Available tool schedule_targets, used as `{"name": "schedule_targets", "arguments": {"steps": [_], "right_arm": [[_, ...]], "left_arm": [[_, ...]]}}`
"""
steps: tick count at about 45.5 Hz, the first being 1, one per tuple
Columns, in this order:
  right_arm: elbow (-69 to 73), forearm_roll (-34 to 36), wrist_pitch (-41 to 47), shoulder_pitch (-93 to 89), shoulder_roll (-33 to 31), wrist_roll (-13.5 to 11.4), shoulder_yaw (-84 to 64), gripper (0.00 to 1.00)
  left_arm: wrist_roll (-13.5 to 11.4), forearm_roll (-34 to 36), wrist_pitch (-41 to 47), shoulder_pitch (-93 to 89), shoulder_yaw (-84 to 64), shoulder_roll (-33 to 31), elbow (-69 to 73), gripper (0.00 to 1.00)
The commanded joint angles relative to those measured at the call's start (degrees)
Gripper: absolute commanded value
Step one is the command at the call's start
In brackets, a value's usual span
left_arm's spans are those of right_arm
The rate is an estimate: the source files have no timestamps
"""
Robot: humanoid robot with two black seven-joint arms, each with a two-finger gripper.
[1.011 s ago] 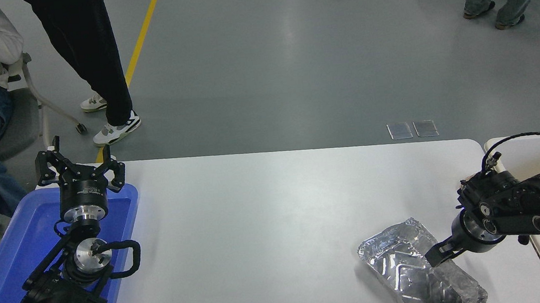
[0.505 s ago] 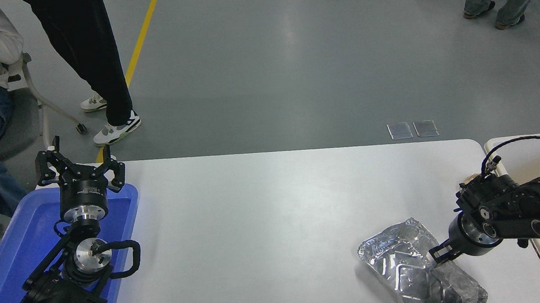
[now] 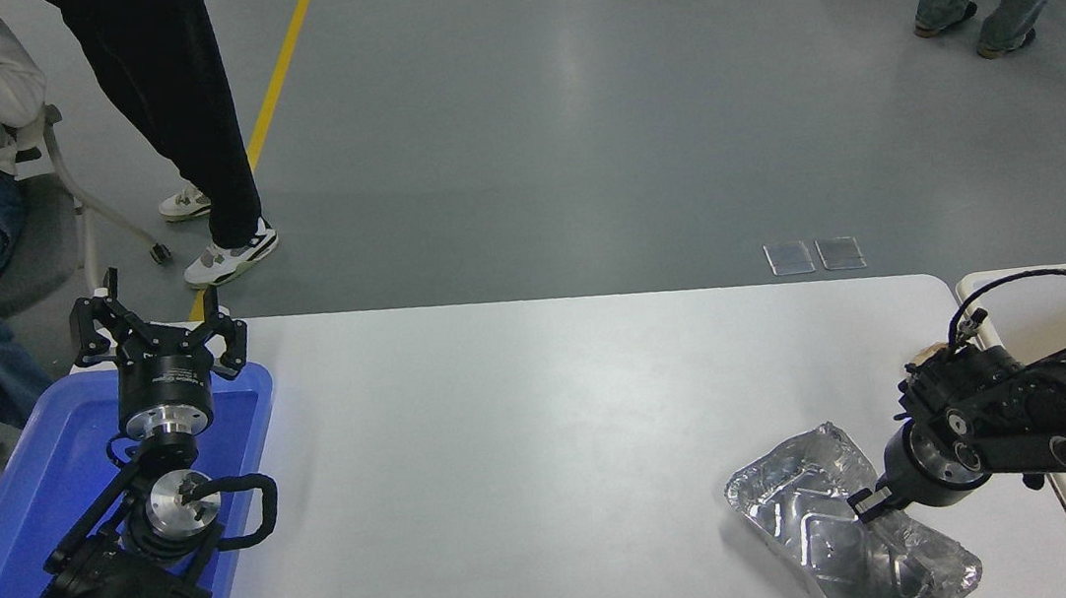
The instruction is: Pick up foil plate and place in dustbin
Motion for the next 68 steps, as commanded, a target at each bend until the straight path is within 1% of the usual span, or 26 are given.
{"name": "schedule_targets", "arguments": {"steps": [1, 8, 15, 23, 36, 40, 46, 56, 68], "right_arm": [[1.1, 0.2, 0.5, 1.9, -1.8, 0.1, 0.1, 0.00], [5.0, 0.3, 2.3, 5.9, -5.3, 0.1, 0.1, 0.00], [11.5, 0.8, 8.2, 12.6, -10.6, 0.1, 0.1, 0.00], [18.2, 0.9, 12.0, 21.1, -17.2, 0.0, -0.3, 0.00], [24.4, 0.9, 24.9, 38.2, -27.6, -0.6, -0.1, 0.00], [25.1, 0.9, 25.3, 44.5, -30.2, -0.7, -0.2, 0.00], [25.6, 0.9, 25.3, 51.4, -32.6, -1.1, -0.4, 0.00], [25.6, 0.9, 25.3, 60.3, -33.7, -1.8, -0.8, 0.00], [25.1, 0.9, 25.3, 62.9, -35.3, -2.1, -0.8, 0.00]], "left_arm": [[0.0, 0.0, 0.0, 0.0, 0.0, 0.0, 0.0, 0.99], [0.0, 0.0, 0.0, 0.0, 0.0, 0.0, 0.0, 0.99], [0.0, 0.0, 0.0, 0.0, 0.0, 0.0, 0.0, 0.99], [0.0, 0.1, 0.0, 0.0, 0.1, 0.0, 0.0, 0.99], [0.0, 0.1, 0.0, 0.0, 0.1, 0.0, 0.0, 0.99], [0.0, 0.1, 0.0, 0.0, 0.0, 0.0, 0.0, 0.99], [0.0, 0.0, 0.0, 0.0, 0.1, 0.1, 0.0, 0.99], [0.0, 0.0, 0.0, 0.0, 0.0, 0.0, 0.0, 0.99], [0.0, 0.0, 0.0, 0.0, 0.1, 0.1, 0.0, 0.99]]}}
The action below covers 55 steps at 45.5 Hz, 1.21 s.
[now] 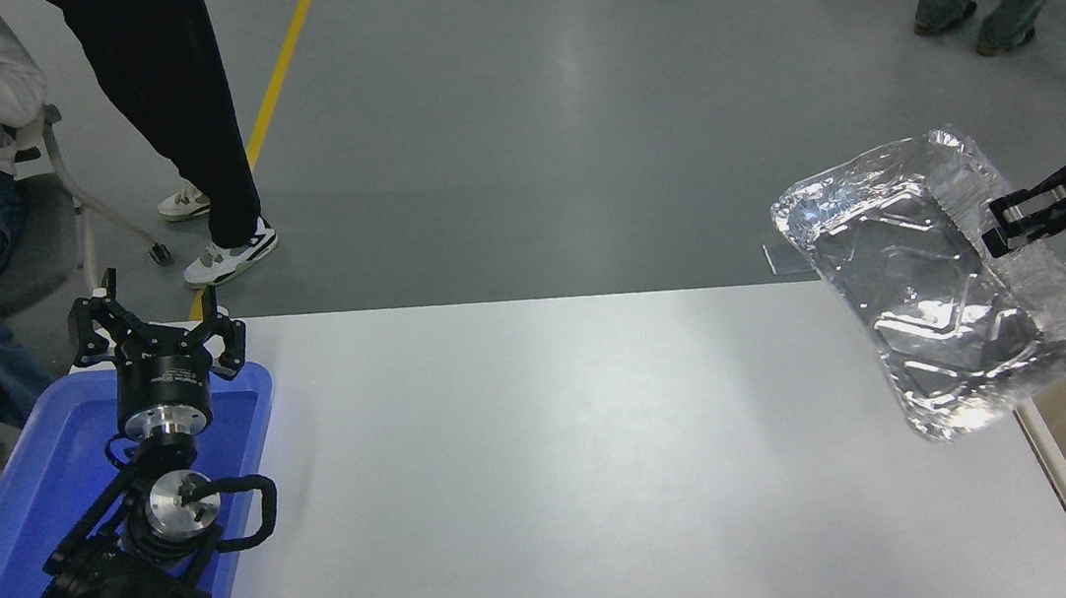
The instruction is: Pick up foil plate and place in dustbin
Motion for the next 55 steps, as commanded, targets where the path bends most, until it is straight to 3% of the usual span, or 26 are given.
{"name": "schedule_targets", "arguments": {"steps": [1, 19, 30, 40, 48, 55], "right_arm": [[-0.4, -0.1, 0.3, 4.4, -2.2, -0.3, -0.1, 0.00], [-19.6, 1.9, 0.3, -3.6, -9.9, -1.1, 1.8, 0.00], [-33.4, 18.5, -11.8, -17.3, -8.6, -0.9, 2.4, 0.00], [-45.0, 39.0, -25.6, -32.7, -4.4, -0.8, 2.6, 0.00], [-57.3, 53.9, -30.1, -51.1, 1.9, -0.7, 9.3, 0.00], [-76.4, 57.1, -30.5, -71.2, 12.0, -0.9, 24.3, 0.00]], "left_arm": [[0.0, 0.1, 0.0, 0.0, 0.0, 0.0, 0.0, 0.99], [0.0, 0.0, 0.0, 0.0, 0.1, 0.0, 0.0, 0.99], [0.0, 0.0, 0.0, 0.0, 0.1, 0.0, 0.0, 0.99], [0.0, 0.1, 0.0, 0.0, 0.0, 0.0, 0.0, 0.99], [0.0, 0.0, 0.0, 0.0, 0.1, 0.0, 0.0, 0.99], [0.0, 0.0, 0.0, 0.0, 0.0, 0.0, 0.0, 0.99]]}}
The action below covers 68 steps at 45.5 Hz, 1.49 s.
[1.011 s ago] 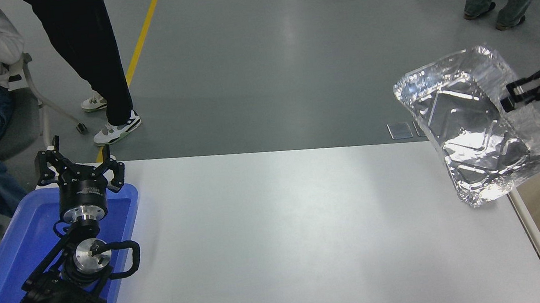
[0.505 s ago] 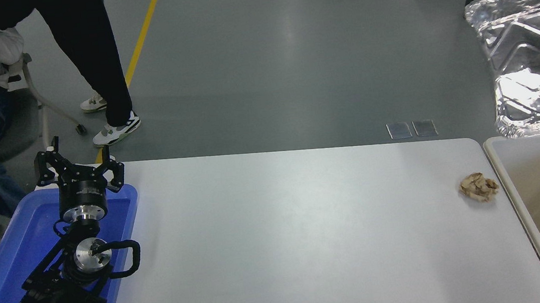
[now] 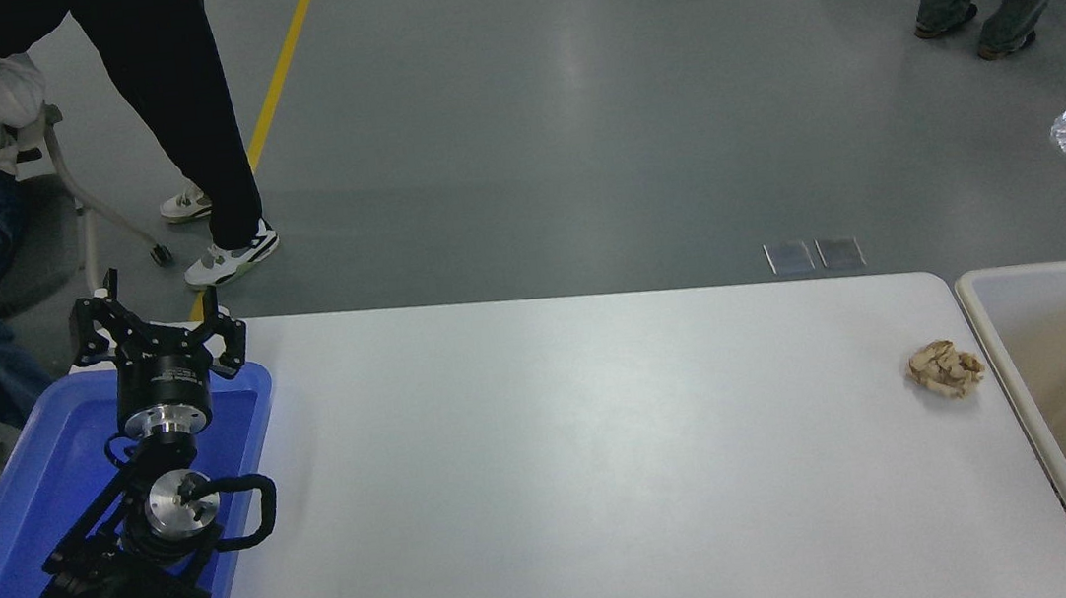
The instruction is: Pick up foil plate and place in dustbin
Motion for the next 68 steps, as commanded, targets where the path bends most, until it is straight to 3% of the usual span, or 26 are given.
{"name": "schedule_targets", "arguments": {"steps": [1, 8, 19, 50, 54, 60, 62, 63, 68], "right_arm": [[-26.5, 11.6, -4.5, -28.4, 13.6, -0.2, 17.4, 0.00], [-41.1, 11.1, -6.4, -35.3, 26.1, -0.4, 26.6, 0.00], [-40.8, 11.6, -18.7, -42.8, 33.2, -0.4, 36.7, 0.00], [-40.0, 12.2, -22.8, -50.1, 36.0, 0.3, 44.0, 0.00], [-40.0, 12.2, -22.8, -50.1, 36.0, 0.3, 44.6, 0.33], [-40.1, 12.2, -22.5, -50.1, 36.1, 0.7, 45.7, 0.61], [-40.1, 12.2, -22.3, -50.1, 36.1, 0.7, 45.7, 0.81], [-40.1, 12.2, -22.1, -50.1, 36.1, 0.7, 45.7, 0.99], [-40.0, 12.2, -22.0, -50.1, 35.9, 0.6, 45.8, 1.00]], "left_arm": [[0.0, 0.0, 0.0, 0.0, 0.0, 0.0, 0.0, 0.99], [0.0, 0.0, 0.0, 0.0, -0.1, 0.0, 0.0, 0.99], [0.0, 0.0, 0.0, 0.0, -0.1, -0.1, 0.0, 0.99], [0.0, 0.0, 0.0, 0.0, -0.1, 0.0, 0.0, 0.99], [0.0, 0.0, 0.0, 0.0, 0.0, 0.0, 0.0, 0.99], [0.0, 0.0, 0.0, 0.0, 0.0, 0.0, 0.0, 0.99], [0.0, 0.0, 0.0, 0.0, -0.1, 0.0, 0.0, 0.99], [0.0, 0.0, 0.0, 0.0, 0.0, 0.0, 0.0, 0.99], [0.0, 0.0, 0.0, 0.0, -0.1, -0.1, 0.0, 0.99]]}}
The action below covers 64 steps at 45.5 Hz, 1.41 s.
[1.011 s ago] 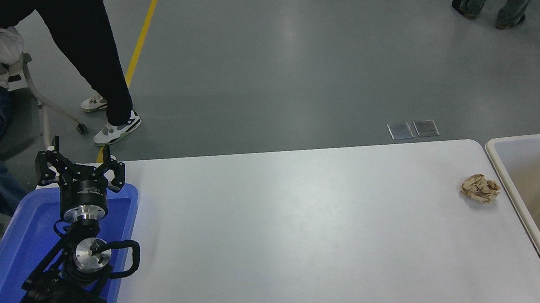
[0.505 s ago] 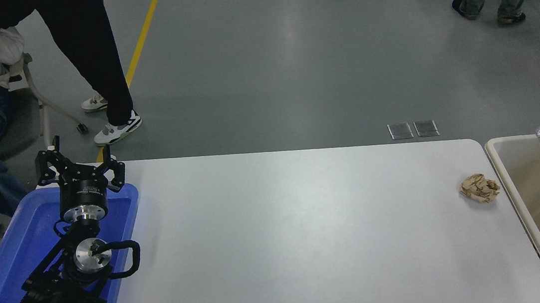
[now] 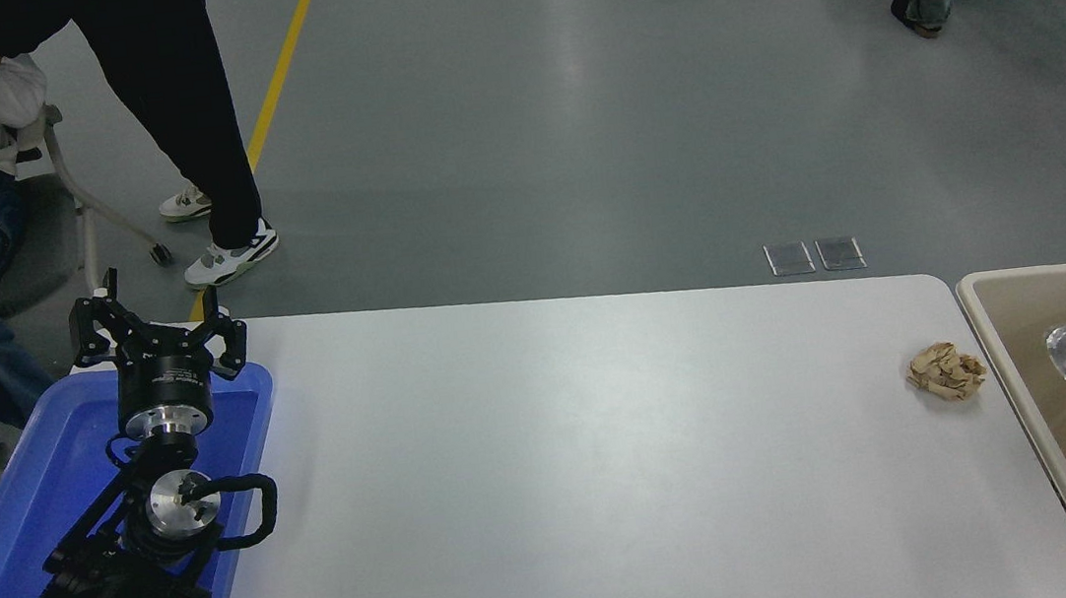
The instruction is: Pick up foil plate and place in dustbin
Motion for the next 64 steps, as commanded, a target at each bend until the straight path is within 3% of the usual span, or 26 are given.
{"name": "schedule_targets", "arguments": {"steps": [1, 20, 40, 55, 64], "right_arm": [[0.0, 0.0, 0.4, -0.2, -0.1, 0.1, 0.8, 1.00], [0.1, -0.5, 1.2, 6.1, -1.4, -0.3, -1.7, 1.00], [2.6, -1.0, 7.1, 20.7, -4.3, -1.1, -15.9, 1.00], [22.5, -1.8, 6.7, 29.8, -14.2, -1.1, -22.1, 1.00], [43.0, -12.4, 6.4, 37.3, -24.8, -1.0, -22.6, 1.00]], "left_arm": [[0.0, 0.0, 0.0, 0.0, 0.0, 0.0, 0.0, 0.99], [0.0, 0.0, 0.0, 0.0, 0.0, -0.1, 0.0, 0.99], [0.0, 0.0, 0.0, 0.0, -0.1, 0.0, 0.0, 0.99], [0.0, 0.0, 0.0, 0.0, -0.1, 0.0, 0.0, 0.99], [0.0, 0.0, 0.0, 0.0, 0.0, -0.1, 0.0, 0.99]]}}
